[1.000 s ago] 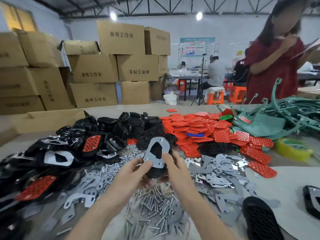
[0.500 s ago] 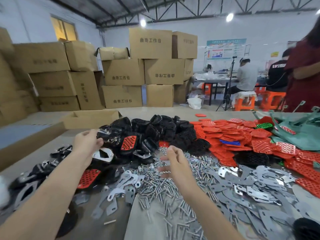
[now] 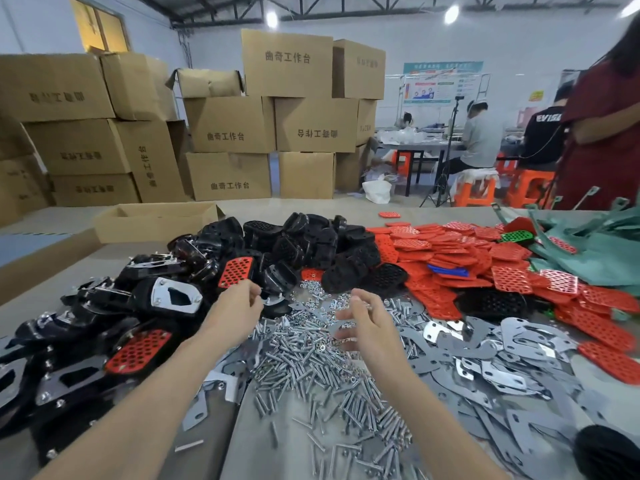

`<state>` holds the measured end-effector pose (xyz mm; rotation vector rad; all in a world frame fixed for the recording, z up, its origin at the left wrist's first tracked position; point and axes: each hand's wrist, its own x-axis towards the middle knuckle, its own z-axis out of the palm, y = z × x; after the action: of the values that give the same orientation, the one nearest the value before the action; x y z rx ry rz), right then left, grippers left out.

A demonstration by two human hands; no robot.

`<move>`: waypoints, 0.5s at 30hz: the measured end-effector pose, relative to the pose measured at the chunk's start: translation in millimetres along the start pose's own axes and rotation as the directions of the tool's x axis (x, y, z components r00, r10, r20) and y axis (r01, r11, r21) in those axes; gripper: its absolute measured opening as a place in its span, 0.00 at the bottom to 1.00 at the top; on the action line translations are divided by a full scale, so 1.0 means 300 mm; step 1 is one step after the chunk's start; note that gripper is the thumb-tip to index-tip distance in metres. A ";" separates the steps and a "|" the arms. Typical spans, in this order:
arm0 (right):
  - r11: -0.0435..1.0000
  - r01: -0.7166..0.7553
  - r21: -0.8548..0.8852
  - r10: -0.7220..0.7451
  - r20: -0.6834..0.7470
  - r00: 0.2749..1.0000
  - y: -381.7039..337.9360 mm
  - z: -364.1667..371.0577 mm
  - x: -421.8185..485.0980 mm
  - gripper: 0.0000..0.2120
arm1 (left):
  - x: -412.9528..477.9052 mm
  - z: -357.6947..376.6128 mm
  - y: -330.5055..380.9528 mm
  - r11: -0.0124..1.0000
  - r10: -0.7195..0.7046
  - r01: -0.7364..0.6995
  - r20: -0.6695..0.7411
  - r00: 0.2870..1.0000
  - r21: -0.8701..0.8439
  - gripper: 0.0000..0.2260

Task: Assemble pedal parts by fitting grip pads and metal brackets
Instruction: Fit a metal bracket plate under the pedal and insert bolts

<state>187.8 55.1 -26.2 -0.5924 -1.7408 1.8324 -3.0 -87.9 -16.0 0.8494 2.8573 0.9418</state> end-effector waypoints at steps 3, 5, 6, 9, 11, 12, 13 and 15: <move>1.000 0.005 0.019 -0.004 -0.015 1.000 -0.004 -0.029 0.025 0.10 | 0.037 0.032 0.038 0.998 0.040 -0.039 -0.023 0.999 0.044 0.11; 1.000 0.014 0.028 -0.013 -0.024 1.000 -0.005 -0.047 0.040 0.09 | 0.064 0.051 0.061 0.998 0.047 -0.045 -0.041 0.998 0.054 0.12; 0.999 0.016 0.035 -0.015 -0.030 0.999 -0.002 -0.058 0.049 0.08 | 0.080 0.065 0.074 0.998 0.043 -0.041 -0.040 0.998 0.047 0.13; 0.999 0.014 0.044 -0.013 -0.037 0.999 0.004 -0.082 0.059 0.07 | 0.123 0.083 0.101 1.000 0.013 -0.013 -0.024 1.000 0.003 0.15; 0.999 0.010 0.044 -0.008 -0.045 0.999 0.008 -0.103 0.066 0.07 | 0.150 0.095 0.116 0.999 -0.009 0.009 -0.022 1.000 0.038 0.15; 0.999 0.009 0.042 -0.007 -0.052 0.999 0.009 -0.114 0.068 0.08 | 0.162 0.100 0.122 0.998 -0.019 0.021 -0.030 0.999 0.062 0.15; 0.999 0.009 0.040 -0.007 -0.059 0.998 0.010 -0.126 0.071 0.08 | 0.172 0.104 0.128 0.997 -0.031 0.034 -0.045 0.999 0.076 0.14; 0.999 0.008 0.037 -0.005 -0.074 0.997 0.005 -0.150 0.075 0.08 | 0.185 0.110 0.136 0.997 -0.048 0.053 -0.079 0.996 0.061 0.13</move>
<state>199.7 103.8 -29.7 -0.6309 -1.6547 1.8112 -24.5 -14.6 -12.0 0.7579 2.9733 0.9038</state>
